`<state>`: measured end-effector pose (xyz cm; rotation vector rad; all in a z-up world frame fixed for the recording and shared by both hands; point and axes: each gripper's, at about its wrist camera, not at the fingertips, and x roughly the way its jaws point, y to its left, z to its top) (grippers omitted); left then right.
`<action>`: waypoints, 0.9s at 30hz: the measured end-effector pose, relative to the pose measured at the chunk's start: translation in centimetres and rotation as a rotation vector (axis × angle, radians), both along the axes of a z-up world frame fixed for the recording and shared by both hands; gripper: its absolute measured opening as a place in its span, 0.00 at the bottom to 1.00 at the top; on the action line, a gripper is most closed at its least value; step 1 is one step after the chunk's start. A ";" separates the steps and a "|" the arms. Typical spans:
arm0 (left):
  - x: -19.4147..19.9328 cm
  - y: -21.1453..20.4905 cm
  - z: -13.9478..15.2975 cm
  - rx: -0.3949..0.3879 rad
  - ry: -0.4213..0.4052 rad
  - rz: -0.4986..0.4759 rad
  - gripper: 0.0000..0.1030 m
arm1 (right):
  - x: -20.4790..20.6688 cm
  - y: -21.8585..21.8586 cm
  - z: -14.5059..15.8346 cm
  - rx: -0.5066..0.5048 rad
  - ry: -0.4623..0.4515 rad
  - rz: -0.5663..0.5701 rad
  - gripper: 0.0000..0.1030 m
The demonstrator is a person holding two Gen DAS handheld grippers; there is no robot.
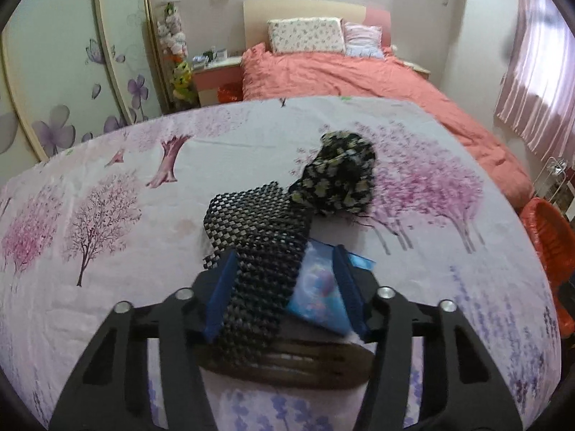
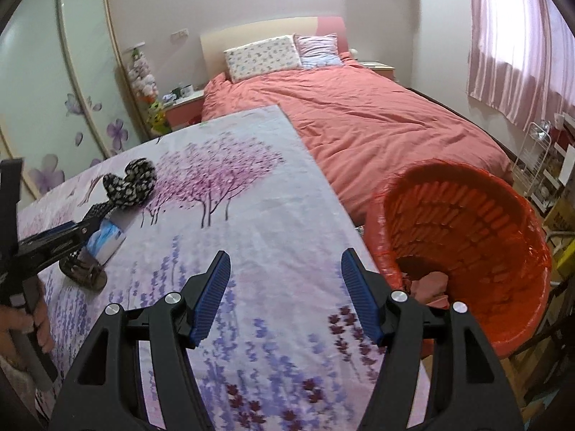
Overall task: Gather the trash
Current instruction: 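Return to the bed and grasp the black mesh pad with the left tool, then grasp the brown slotted plastic piece with the right tool while the left tool holds the pad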
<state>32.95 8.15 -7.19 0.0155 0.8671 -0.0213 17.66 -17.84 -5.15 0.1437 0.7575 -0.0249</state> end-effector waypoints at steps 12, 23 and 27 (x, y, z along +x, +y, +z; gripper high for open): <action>0.2 4.3 1.1 -0.045 -0.022 0.069 0.12 | 0.2 2.4 -0.5 -0.023 0.021 0.049 0.62; -4.1 10.5 0.1 0.081 0.001 0.154 0.14 | 0.6 6.9 -0.8 -0.015 0.038 0.164 0.62; -4.6 11.1 -1.3 0.076 0.026 0.180 0.25 | 0.8 9.5 -0.9 -0.001 0.049 0.226 0.62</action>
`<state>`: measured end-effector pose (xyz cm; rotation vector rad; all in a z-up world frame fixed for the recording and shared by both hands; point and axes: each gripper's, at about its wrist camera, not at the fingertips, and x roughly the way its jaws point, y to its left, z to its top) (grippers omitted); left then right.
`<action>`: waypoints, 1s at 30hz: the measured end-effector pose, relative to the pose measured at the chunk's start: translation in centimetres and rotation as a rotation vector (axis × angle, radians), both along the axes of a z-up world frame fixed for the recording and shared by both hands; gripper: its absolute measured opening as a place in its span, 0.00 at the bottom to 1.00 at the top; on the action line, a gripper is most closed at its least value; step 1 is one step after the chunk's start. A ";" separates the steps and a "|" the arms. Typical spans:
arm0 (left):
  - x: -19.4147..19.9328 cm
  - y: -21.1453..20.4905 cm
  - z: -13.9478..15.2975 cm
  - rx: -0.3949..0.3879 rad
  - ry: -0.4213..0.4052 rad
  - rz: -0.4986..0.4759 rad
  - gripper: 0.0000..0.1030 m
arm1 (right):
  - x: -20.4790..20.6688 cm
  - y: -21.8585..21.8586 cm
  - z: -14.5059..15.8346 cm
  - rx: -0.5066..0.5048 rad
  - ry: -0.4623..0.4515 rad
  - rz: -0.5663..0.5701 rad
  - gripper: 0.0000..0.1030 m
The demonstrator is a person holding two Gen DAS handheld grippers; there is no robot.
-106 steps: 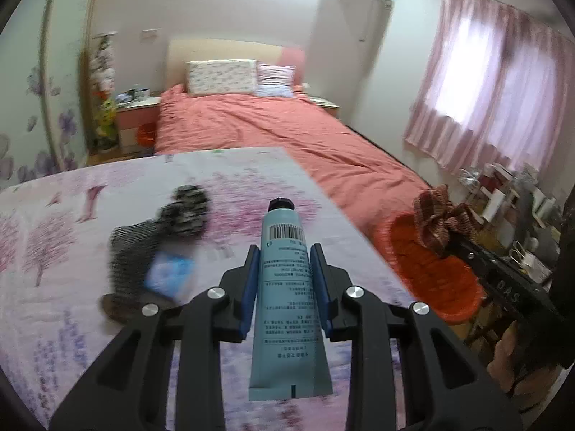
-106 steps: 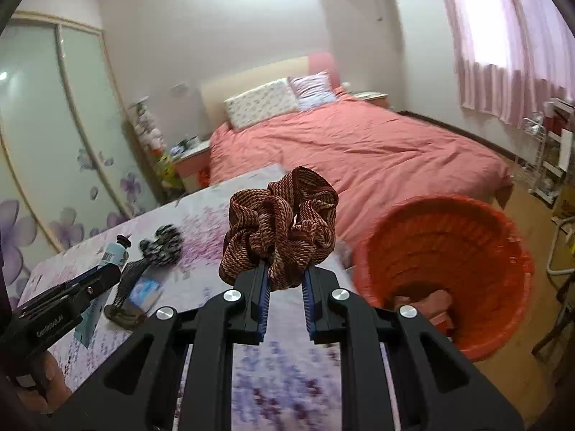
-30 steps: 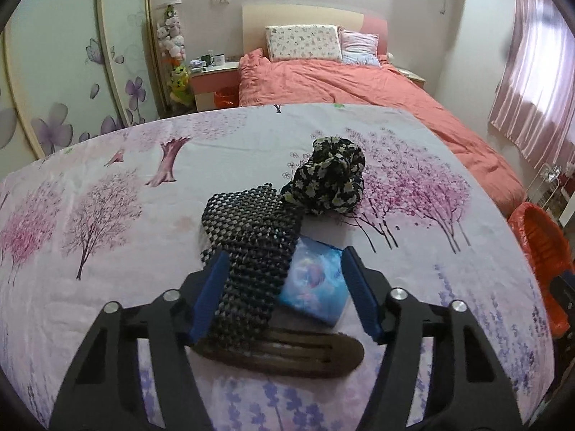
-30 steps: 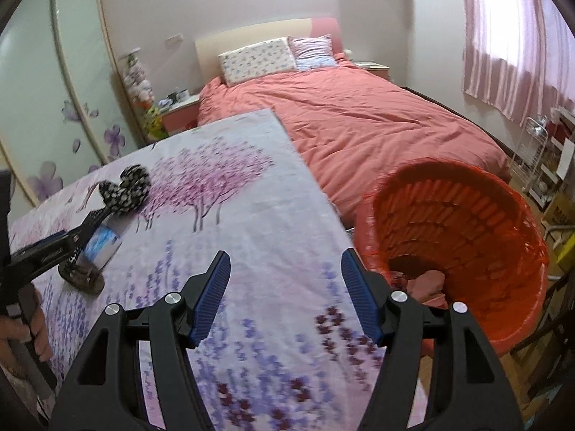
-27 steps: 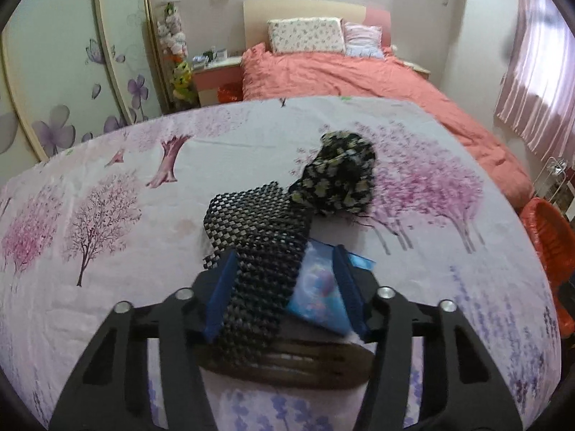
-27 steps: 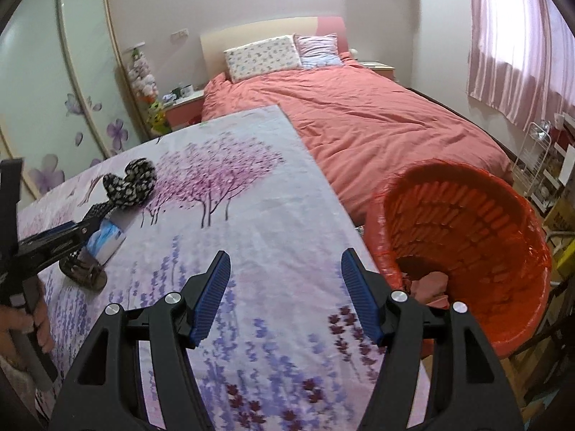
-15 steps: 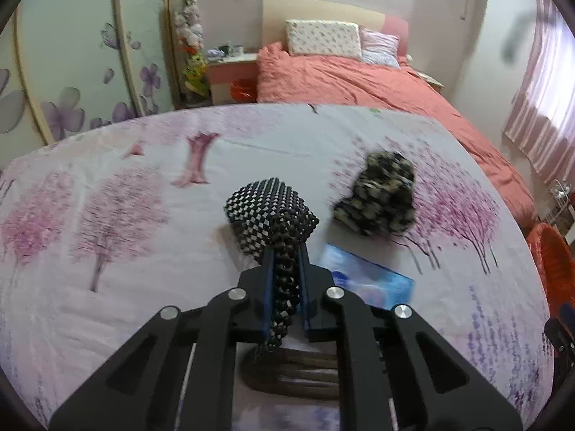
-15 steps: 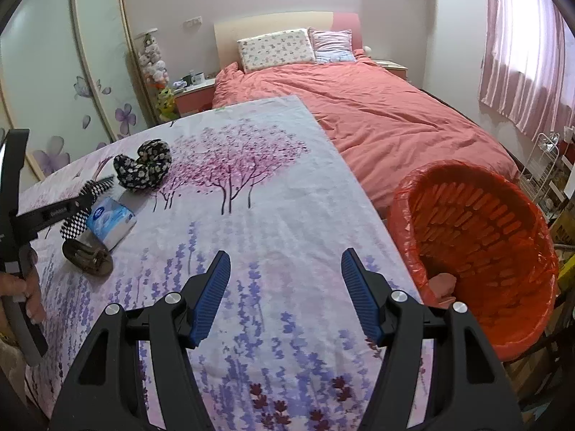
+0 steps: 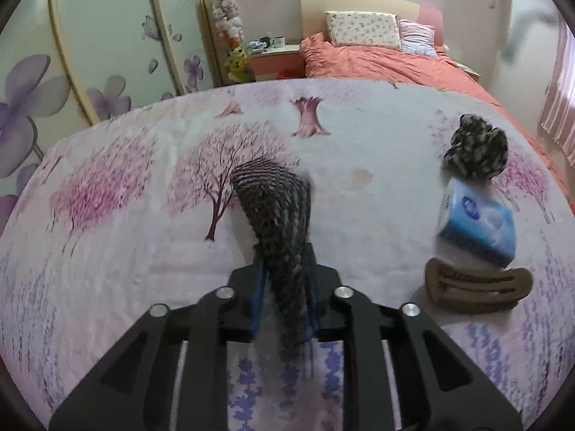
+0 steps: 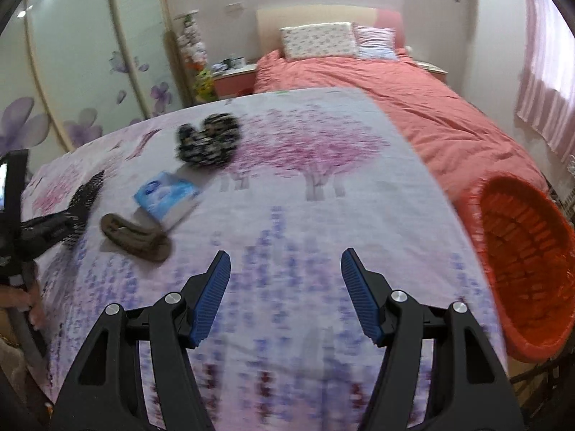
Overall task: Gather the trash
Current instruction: 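Grasp the brown slotted plastic piece with the right tool while the left tool holds the pad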
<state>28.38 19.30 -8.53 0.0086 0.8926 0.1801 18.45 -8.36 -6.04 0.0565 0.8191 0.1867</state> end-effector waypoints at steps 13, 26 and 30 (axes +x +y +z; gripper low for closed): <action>0.0 2.8 -0.5 -0.138 -0.012 0.034 0.26 | 3.0 7.7 -1.4 0.066 0.107 0.117 0.40; 0.0 3.9 -0.5 -0.198 -0.027 0.042 0.26 | 0.6 8.4 -1.6 0.117 0.157 0.238 0.14; 0.0 3.9 -0.5 -0.204 -0.029 0.042 0.26 | 0.1 8.5 -1.4 0.115 0.143 0.234 0.14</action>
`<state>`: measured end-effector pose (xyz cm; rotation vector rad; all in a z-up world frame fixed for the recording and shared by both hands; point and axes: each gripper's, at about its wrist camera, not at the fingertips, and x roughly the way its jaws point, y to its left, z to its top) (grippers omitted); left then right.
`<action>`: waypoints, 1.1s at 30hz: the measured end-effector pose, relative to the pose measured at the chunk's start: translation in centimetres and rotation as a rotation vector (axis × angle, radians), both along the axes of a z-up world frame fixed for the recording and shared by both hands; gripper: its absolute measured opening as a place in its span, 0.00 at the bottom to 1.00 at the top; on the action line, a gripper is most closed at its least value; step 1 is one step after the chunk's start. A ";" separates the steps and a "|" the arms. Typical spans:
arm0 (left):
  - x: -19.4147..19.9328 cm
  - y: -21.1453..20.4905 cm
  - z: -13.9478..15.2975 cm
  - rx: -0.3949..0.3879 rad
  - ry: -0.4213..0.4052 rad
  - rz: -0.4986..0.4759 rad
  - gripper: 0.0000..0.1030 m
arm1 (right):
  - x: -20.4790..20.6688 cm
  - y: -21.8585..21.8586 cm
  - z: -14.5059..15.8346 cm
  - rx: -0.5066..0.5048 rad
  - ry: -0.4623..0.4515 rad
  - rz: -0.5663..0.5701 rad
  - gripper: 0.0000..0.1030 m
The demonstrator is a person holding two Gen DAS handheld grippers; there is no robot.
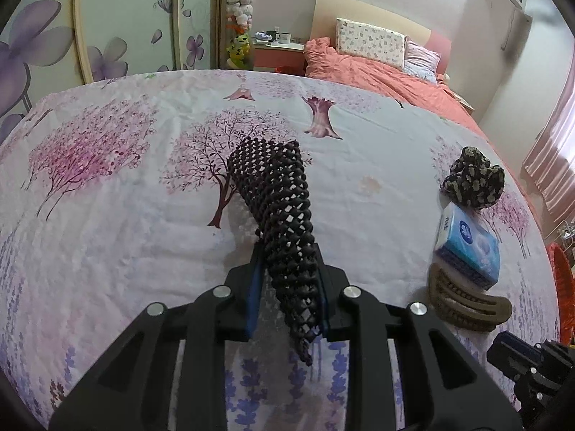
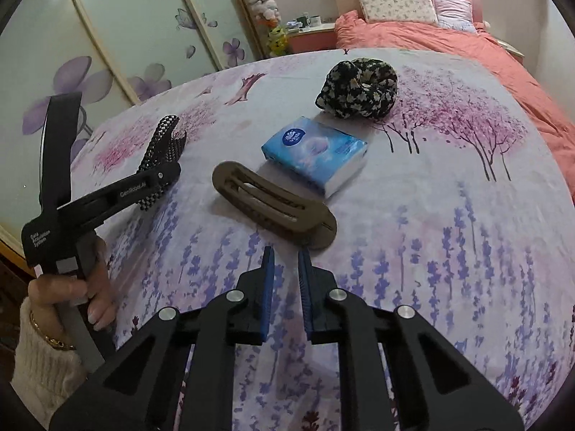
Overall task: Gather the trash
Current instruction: 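Grasp the brown slotted plastic piece with the right tool while the left tool holds the pad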
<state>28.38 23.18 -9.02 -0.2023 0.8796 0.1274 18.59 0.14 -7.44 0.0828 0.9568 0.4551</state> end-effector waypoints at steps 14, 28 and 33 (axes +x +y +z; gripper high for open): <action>-0.1 -0.1 0.0 0.002 0.001 0.000 0.26 | 3.0 -3.2 0.2 -0.028 -0.055 -0.205 0.26; -0.1 -0.1 0.0 -0.005 -0.001 0.000 0.26 | 1.6 -2.0 -0.3 -0.045 -0.026 -0.075 0.28; -0.1 -0.1 0.0 -0.002 0.000 -0.001 0.26 | 1.6 -2.4 0.3 0.029 -0.036 -0.064 0.32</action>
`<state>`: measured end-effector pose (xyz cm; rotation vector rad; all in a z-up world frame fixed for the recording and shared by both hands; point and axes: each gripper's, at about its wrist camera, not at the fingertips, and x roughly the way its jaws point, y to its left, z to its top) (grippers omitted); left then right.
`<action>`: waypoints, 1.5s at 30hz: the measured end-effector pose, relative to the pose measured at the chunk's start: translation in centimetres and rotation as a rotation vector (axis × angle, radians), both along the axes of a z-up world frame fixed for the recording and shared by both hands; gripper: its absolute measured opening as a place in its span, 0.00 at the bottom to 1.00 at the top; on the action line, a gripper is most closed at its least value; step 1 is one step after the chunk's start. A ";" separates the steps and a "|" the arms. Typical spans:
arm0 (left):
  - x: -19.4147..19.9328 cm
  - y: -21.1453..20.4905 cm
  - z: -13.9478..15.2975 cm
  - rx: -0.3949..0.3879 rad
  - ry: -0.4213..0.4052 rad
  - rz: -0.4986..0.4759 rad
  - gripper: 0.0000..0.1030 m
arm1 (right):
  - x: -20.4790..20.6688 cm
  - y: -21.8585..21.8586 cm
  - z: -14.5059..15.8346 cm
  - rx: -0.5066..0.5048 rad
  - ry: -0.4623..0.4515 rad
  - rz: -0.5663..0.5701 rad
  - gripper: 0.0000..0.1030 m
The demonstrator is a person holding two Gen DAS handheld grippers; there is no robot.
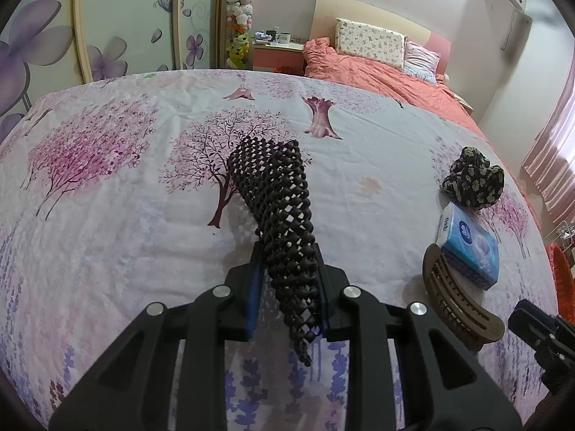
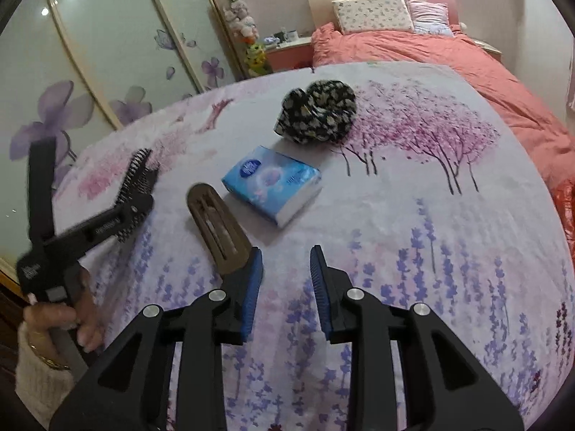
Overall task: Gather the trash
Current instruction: 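Grasp the brown slotted plastic piece with the right tool while the left tool holds the pad, then carry the mesh pad and brown plastic piece toward the orange basket with both tools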
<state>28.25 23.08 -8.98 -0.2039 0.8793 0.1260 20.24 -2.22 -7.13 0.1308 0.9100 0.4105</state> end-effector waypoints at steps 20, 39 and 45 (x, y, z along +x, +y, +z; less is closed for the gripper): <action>0.0 -0.1 0.0 0.000 0.001 0.000 0.26 | 1.2 7.1 -1.1 -0.245 -0.053 0.164 0.38; 0.1 -1.2 0.1 0.047 0.009 -0.044 0.17 | -1.2 3.5 -0.9 -0.226 -0.052 0.109 0.33; -1.3 -1.4 0.6 -0.005 -0.019 -0.098 0.06 | -2.3 0.5 0.4 -0.180 -0.081 0.053 0.33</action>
